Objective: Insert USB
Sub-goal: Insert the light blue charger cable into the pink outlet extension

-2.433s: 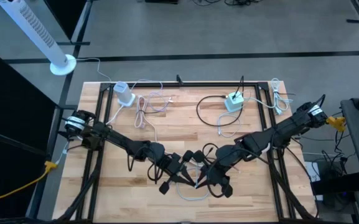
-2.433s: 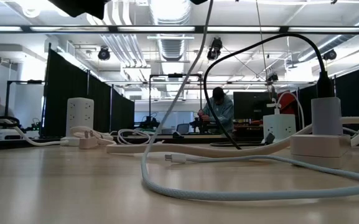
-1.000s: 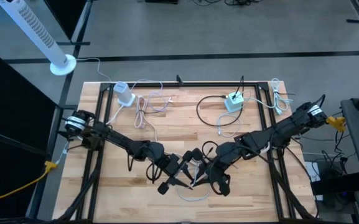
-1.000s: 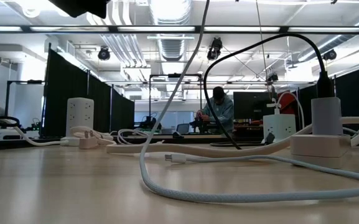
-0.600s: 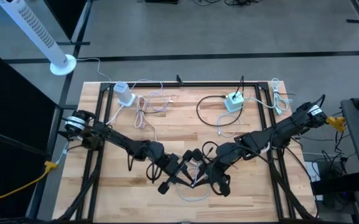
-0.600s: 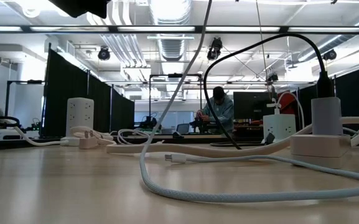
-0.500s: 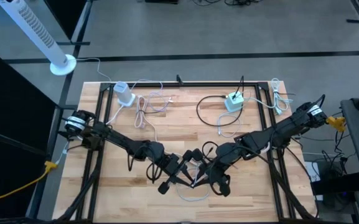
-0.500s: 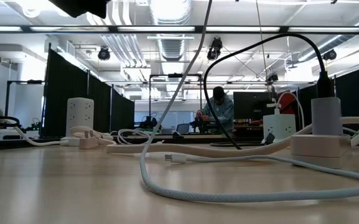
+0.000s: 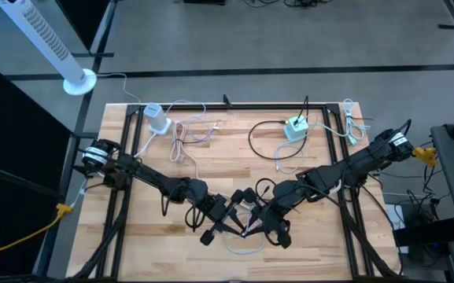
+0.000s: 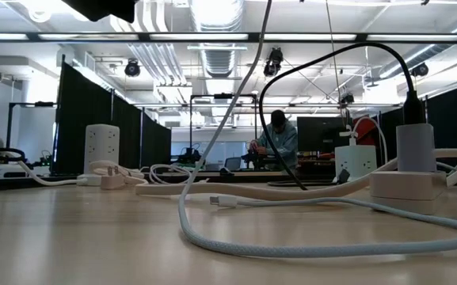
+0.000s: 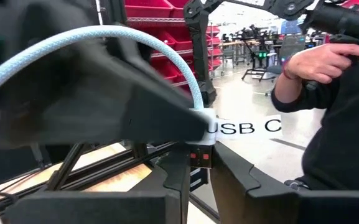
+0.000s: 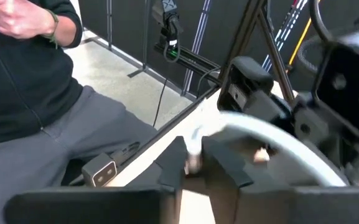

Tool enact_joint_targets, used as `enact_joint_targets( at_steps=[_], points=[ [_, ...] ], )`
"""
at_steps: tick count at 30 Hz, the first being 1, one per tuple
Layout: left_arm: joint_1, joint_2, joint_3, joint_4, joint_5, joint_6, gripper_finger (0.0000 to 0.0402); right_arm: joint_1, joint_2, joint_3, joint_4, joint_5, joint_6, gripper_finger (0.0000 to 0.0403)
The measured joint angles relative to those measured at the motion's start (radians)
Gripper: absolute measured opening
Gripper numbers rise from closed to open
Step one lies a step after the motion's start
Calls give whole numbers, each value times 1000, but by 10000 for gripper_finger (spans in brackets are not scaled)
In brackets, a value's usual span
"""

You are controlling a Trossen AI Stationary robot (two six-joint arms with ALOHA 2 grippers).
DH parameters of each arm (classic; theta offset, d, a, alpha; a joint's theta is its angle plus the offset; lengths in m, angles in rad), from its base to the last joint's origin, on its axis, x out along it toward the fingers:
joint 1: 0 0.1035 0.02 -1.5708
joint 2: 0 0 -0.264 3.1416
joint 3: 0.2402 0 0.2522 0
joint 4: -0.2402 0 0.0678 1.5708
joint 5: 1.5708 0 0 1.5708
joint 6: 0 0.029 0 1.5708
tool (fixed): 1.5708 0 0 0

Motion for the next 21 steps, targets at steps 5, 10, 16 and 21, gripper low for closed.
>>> enact_joint_targets(
  at_steps=[5,10,16,21],
  points=[
    [-1,0,0,-2,1,0,38,-1,0,0,2,6,29,101],
    [0,-4,0,-41,-74,0,38,0,-9,0,0,8,43,137],
    [-4,-15,-1,-79,-121,46,38,1,-67,0,-119,87,131,165],
    [-15,-48,-2,-109,-176,75,38,16,-95,0,-193,99,213,174]
  ],
)
